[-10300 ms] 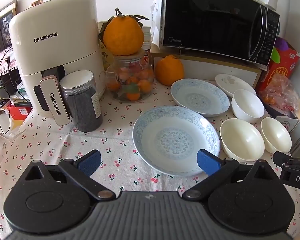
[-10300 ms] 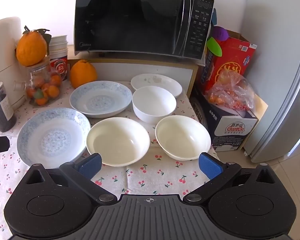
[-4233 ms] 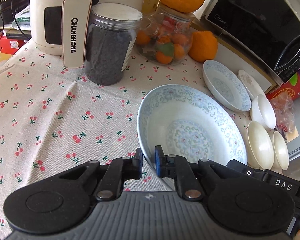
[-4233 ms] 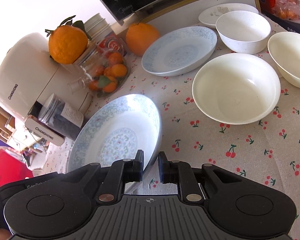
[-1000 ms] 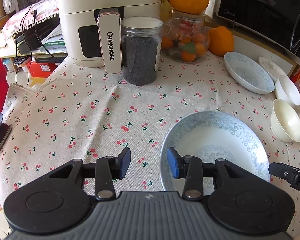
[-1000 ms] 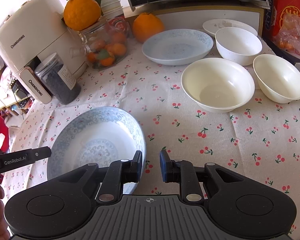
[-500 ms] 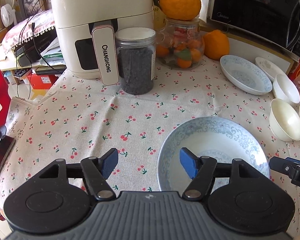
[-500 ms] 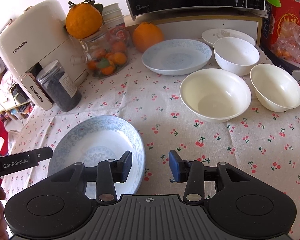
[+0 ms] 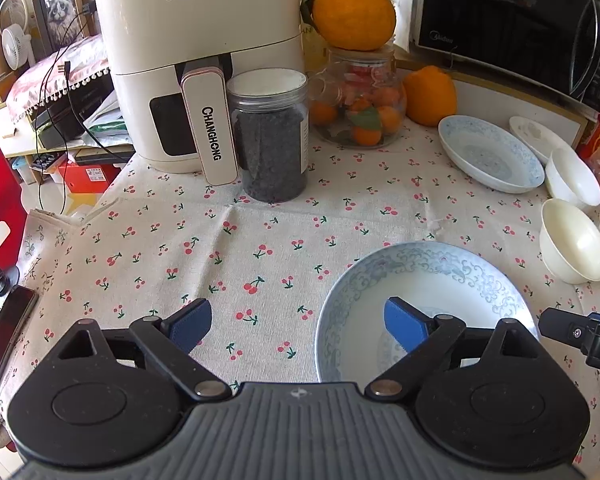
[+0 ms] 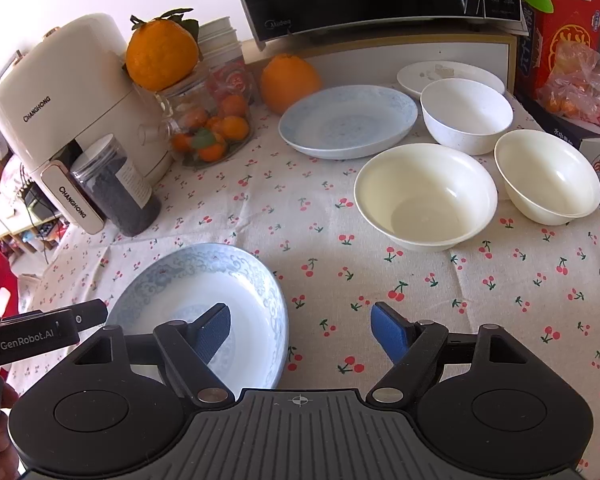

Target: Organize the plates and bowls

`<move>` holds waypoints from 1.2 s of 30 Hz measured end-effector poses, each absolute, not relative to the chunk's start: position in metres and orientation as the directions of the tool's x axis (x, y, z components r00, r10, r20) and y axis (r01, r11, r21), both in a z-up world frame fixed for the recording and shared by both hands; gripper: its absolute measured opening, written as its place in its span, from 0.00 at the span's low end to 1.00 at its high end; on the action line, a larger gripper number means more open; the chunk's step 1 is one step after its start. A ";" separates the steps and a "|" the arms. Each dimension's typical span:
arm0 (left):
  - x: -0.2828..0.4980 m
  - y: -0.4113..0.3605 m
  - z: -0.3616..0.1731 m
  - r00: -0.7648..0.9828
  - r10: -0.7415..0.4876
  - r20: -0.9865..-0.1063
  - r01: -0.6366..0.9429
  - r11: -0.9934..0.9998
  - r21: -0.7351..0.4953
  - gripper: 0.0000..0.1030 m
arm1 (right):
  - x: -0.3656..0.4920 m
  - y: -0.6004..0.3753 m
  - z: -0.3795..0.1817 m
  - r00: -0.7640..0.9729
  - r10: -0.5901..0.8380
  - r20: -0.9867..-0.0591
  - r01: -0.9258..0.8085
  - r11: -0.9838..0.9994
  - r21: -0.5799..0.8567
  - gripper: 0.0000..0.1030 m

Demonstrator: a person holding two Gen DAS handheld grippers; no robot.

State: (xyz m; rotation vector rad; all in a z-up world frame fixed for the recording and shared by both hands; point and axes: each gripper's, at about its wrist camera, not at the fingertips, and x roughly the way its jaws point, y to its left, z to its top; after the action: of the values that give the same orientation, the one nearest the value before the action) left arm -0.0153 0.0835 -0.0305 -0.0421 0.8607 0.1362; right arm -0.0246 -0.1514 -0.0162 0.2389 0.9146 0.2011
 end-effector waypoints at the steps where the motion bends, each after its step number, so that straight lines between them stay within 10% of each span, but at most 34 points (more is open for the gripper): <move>1: -0.015 0.084 -0.030 0.644 0.104 -0.758 -0.138 0.990 0.019 0.91 | -0.025 -0.151 -0.016 0.596 0.271 -0.756 -0.071 0.955 0.286 0.79; 36: -0.017 0.079 -0.028 0.662 0.106 -0.742 -0.124 0.992 0.031 0.99 | -0.026 -0.152 -0.013 0.636 0.230 -0.736 -0.048 0.964 0.260 0.87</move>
State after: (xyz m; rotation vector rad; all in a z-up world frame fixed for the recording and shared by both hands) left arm -0.0171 0.0793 -0.0277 -0.0234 0.8374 0.1301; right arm -0.0262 -0.1517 -0.0134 0.2247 0.8683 0.1604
